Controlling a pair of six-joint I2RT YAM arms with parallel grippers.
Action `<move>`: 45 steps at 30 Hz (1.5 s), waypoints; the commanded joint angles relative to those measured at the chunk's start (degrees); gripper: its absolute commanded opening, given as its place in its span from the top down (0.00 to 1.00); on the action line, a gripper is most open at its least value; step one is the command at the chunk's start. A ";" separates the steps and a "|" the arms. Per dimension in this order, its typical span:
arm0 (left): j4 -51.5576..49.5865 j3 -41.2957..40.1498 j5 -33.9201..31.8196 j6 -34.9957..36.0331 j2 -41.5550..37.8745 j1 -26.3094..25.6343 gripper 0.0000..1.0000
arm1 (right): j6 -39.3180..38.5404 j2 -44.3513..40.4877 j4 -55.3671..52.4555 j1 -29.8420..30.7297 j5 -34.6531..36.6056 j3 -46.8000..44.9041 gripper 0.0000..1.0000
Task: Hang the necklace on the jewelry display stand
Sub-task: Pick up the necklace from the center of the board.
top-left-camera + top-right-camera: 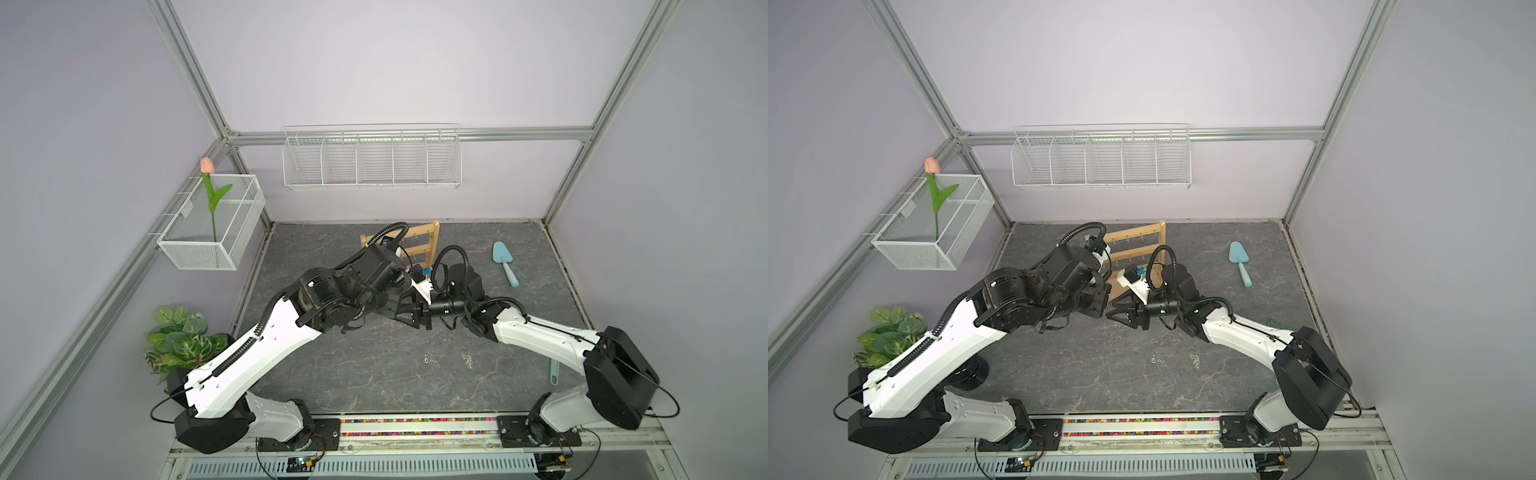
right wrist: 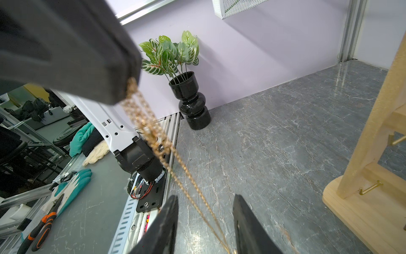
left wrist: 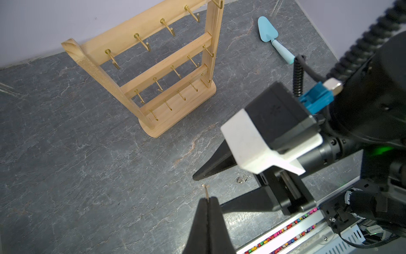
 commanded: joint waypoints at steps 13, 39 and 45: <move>-1.48 2.02 -1.73 1.44 0.97 -0.26 1.00 | -0.47 0.57 2.43 0.16 -2.78 0.08 0.79; -1.65 3.07 -1.23 1.50 1.07 -0.26 1.00 | 0.48 1.86 5.36 0.04 -1.96 -0.01 0.75; -1.83 3.25 -1.48 1.63 1.38 -0.24 1.00 | 0.55 1.92 5.87 0.04 -2.52 -0.05 0.78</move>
